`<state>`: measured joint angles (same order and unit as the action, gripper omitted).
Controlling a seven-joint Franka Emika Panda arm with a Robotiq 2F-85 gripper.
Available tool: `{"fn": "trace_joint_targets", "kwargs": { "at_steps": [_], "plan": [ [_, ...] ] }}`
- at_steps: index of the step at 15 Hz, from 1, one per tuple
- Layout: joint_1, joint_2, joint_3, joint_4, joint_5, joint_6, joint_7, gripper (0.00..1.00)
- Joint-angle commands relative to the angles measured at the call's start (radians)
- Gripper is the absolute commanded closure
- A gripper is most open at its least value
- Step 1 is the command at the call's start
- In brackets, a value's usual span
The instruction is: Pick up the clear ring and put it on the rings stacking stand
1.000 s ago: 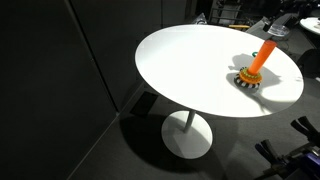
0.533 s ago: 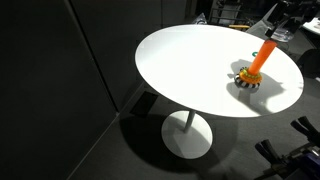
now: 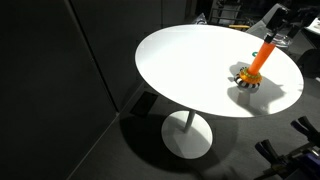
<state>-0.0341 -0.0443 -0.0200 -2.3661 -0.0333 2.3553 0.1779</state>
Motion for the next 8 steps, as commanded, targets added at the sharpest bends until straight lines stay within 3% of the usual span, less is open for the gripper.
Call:
{"fn": "trace_joint_targets", "kwargs": {
  "at_steps": [1, 8],
  "plan": [
    [0.003, -0.006, 0.004, -0.018, -0.031, 0.053, 0.019, 0.3],
    [0.002, 0.027, 0.005, -0.018, -0.058, 0.117, 0.036, 0.3]
  ]
}}
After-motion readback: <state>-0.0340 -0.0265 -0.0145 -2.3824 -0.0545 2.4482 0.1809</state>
